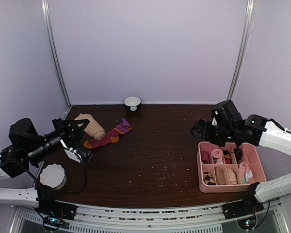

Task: Roll the socks
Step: Move the storage box to the center of the board.

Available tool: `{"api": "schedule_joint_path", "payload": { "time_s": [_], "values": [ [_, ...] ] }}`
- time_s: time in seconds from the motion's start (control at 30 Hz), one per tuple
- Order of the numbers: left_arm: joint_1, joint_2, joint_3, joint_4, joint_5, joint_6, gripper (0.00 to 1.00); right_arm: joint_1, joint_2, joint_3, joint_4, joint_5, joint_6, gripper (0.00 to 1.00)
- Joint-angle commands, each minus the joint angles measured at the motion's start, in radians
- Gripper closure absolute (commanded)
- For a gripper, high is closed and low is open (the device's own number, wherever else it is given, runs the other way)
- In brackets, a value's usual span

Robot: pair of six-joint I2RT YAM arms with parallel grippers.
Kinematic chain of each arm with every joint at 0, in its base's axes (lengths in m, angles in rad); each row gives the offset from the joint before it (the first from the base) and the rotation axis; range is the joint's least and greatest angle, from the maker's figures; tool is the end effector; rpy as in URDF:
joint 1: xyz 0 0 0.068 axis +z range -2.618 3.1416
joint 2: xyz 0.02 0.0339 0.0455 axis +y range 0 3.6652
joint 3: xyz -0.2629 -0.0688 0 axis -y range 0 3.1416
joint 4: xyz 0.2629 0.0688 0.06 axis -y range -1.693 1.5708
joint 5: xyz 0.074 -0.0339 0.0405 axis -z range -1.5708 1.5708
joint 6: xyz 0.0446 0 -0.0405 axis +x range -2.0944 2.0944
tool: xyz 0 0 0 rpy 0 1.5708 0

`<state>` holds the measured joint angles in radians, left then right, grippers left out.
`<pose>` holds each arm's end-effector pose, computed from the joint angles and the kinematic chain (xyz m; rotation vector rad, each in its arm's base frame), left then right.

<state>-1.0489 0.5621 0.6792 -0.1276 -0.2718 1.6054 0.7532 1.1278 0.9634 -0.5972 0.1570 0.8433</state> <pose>0.0944 -0.1402 0.3427 1.5043 0.5976 0.6469 0.1958 0.1741 0.2857 0.1890 2.3961 0.6048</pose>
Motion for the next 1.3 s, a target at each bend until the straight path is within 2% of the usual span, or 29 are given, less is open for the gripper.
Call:
{"api": "schedule_joint_path", "payload": {
  "time_s": [0.0,0.2,0.27,0.4,0.43,0.67,0.77,0.83,1.0,1.27],
  "values": [
    [0.001,-0.003,0.017,0.017,0.001,-0.015,1.00,0.055,0.099,0.041,-0.268,0.136,-0.003,0.00],
    [0.001,0.009,0.008,0.026,0.004,-0.012,1.00,0.187,0.176,0.020,-0.313,0.144,0.073,0.02],
    [0.001,0.009,0.008,0.027,0.002,-0.013,1.00,0.203,0.189,-0.008,-0.314,0.142,0.098,0.15],
    [0.001,0.008,0.008,0.019,0.004,-0.012,1.00,0.212,0.179,-0.070,-0.291,0.130,0.137,0.47],
    [0.001,0.008,0.008,0.019,0.004,-0.012,1.00,0.210,0.176,-0.086,-0.274,0.121,0.140,0.51],
    [0.001,0.009,0.008,0.019,0.003,-0.012,1.00,0.231,0.256,-0.076,-0.244,0.094,0.144,0.55],
    [0.001,0.011,0.008,0.020,0.005,-0.011,1.00,0.240,0.287,-0.055,-0.214,0.085,0.147,0.72],
    [0.001,0.011,0.007,0.021,0.006,-0.007,1.00,0.243,0.312,-0.036,-0.176,0.070,0.148,0.79],
    [0.001,0.006,0.003,0.026,0.013,-0.004,1.00,0.243,0.435,0.092,-0.101,0.038,0.129,0.83],
    [0.001,-0.006,-0.017,0.026,0.017,-0.004,1.00,0.243,0.738,0.499,-0.034,-0.012,0.086,0.88]
  ]
}}
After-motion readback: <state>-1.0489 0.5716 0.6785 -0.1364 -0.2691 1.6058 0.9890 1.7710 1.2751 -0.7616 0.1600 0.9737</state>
